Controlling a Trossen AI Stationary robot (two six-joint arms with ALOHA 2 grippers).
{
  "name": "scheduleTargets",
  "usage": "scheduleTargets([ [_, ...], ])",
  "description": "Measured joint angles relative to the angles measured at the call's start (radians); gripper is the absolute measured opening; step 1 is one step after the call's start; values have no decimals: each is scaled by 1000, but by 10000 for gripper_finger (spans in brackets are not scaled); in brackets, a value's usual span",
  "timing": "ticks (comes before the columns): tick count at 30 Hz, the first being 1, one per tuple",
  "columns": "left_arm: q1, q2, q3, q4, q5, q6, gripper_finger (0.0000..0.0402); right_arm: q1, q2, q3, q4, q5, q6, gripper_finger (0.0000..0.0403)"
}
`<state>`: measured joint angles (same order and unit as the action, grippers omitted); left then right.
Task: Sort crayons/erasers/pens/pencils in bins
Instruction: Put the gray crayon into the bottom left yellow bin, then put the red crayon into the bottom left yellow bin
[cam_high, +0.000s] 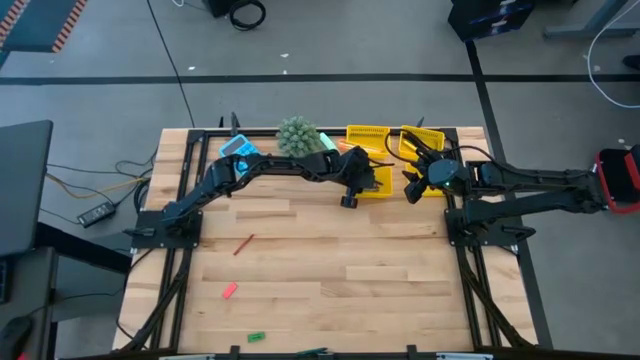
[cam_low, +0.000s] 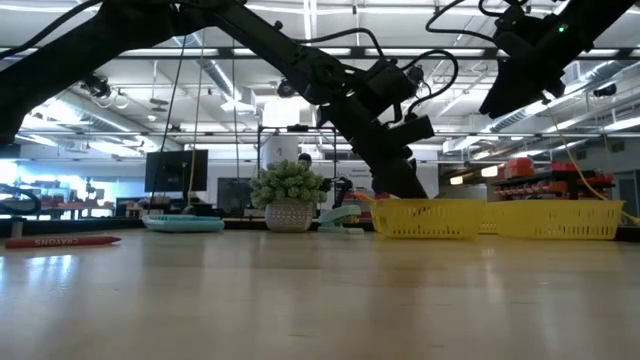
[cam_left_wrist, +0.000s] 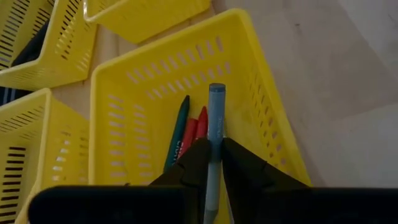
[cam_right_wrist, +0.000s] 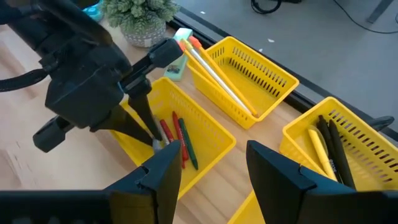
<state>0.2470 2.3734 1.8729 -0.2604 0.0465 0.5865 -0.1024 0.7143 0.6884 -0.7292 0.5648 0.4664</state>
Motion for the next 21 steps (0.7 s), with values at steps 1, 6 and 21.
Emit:
scheduleTargets([
  [1,0,0,0,0,0,0,55,0,0,0,0,0,0,186],
  [6,1,0,0,1,0,-6,63,0,0,0,0,0,0,186],
  [21,12,-86,0,34,-48,16,166,0,2,0,-1,-9,99,186],
])
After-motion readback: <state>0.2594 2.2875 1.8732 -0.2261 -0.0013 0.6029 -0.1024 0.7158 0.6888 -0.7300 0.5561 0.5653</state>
